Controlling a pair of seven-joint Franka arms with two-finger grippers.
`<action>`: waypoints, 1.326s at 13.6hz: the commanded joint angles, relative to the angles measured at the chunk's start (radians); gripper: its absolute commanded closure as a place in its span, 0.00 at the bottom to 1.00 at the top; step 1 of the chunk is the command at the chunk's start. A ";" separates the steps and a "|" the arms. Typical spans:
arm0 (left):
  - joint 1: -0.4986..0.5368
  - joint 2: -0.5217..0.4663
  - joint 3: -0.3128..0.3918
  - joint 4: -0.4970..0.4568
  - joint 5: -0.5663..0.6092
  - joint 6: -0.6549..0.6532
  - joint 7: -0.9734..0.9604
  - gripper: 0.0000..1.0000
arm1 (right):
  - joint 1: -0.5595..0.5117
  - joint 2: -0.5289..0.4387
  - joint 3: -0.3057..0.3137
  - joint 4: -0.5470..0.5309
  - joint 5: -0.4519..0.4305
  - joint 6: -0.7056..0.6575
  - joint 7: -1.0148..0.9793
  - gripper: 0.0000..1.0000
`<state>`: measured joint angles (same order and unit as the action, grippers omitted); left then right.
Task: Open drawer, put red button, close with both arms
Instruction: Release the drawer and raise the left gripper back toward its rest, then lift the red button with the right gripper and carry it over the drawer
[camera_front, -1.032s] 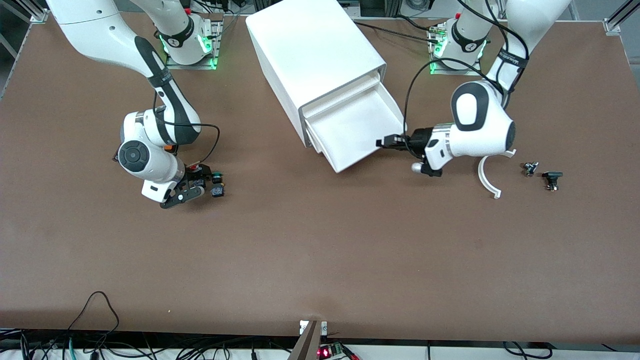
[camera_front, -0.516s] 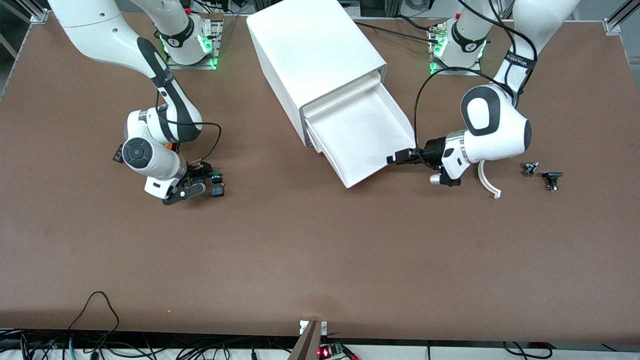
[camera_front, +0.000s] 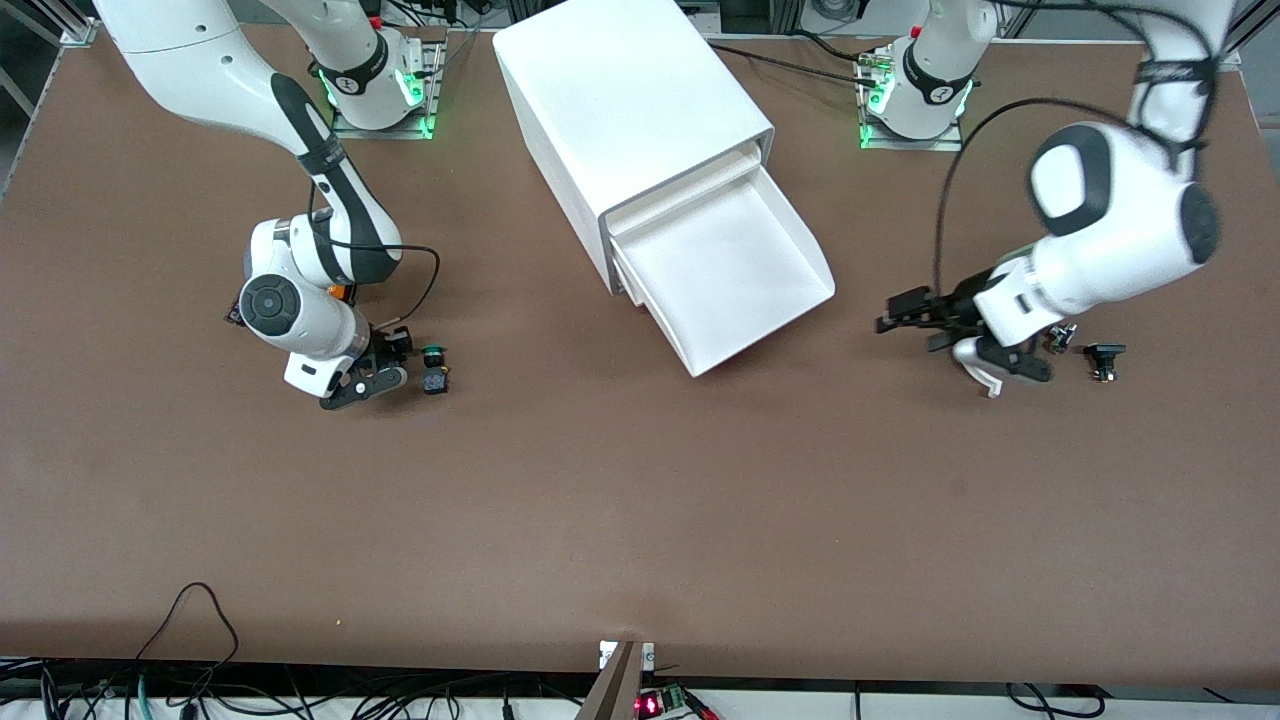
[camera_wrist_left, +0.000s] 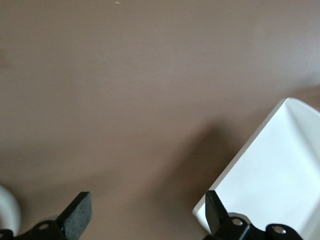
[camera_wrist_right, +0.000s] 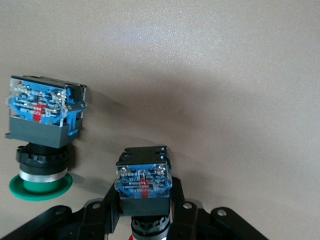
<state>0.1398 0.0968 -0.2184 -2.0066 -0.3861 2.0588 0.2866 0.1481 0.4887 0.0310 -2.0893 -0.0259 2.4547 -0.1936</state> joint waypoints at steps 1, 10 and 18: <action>0.000 -0.038 0.039 0.138 0.198 -0.202 -0.007 0.00 | 0.001 0.001 0.027 0.023 0.011 0.010 0.005 0.67; -0.014 -0.132 0.108 0.259 0.429 -0.436 -0.052 0.00 | 0.001 -0.114 0.027 0.219 0.012 -0.191 -0.001 0.67; -0.016 -0.131 0.108 0.259 0.420 -0.431 -0.112 0.00 | 0.004 -0.131 0.108 0.561 0.061 -0.517 -0.009 0.67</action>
<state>0.1372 -0.0279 -0.1184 -1.7519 0.0196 1.6373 0.1839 0.1549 0.3452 0.1101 -1.5911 0.0202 1.9883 -0.1943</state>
